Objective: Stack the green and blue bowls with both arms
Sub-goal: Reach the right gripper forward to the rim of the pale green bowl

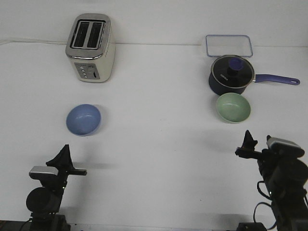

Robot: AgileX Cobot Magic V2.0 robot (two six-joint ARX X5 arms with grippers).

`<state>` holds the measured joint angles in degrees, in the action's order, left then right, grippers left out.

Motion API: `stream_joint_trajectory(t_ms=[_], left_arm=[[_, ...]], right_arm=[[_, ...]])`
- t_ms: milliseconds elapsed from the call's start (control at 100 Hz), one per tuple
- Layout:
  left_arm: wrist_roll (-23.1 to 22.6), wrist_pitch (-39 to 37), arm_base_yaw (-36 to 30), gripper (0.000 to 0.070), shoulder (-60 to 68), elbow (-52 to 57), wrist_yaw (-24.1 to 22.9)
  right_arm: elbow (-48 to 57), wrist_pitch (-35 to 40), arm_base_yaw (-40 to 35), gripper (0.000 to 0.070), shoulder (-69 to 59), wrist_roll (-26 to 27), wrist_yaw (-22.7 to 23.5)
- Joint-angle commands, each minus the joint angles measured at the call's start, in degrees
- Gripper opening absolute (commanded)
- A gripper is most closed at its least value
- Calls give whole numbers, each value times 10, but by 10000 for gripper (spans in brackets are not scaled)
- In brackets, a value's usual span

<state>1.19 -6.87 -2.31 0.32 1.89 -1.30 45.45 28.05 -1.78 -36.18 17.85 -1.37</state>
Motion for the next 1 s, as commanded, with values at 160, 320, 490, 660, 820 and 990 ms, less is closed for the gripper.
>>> stream_joint_trajectory(t_ms=[160,320,490,660,820,990], left_arm=[[4,-7,0,14,0,-11,0],[4,-7,0,14,0,-11,0],[4,-7,0,14,0,-11,0],[4,-7,0,14,0,-11,0],[4,-7,0,14,0,-11,0],[4,-7,0,14,0,-11,0]], right_arm=[[118,9,24,510,-215,-3,-1],[187,22,45,510,-352,-23,1],[246,27,63,510,-469,-38,1],[287,23,77,510,-556,-49,5],[315,11,90,509,-621,-59,15],[337,10,105,508,-675,-59,37]])
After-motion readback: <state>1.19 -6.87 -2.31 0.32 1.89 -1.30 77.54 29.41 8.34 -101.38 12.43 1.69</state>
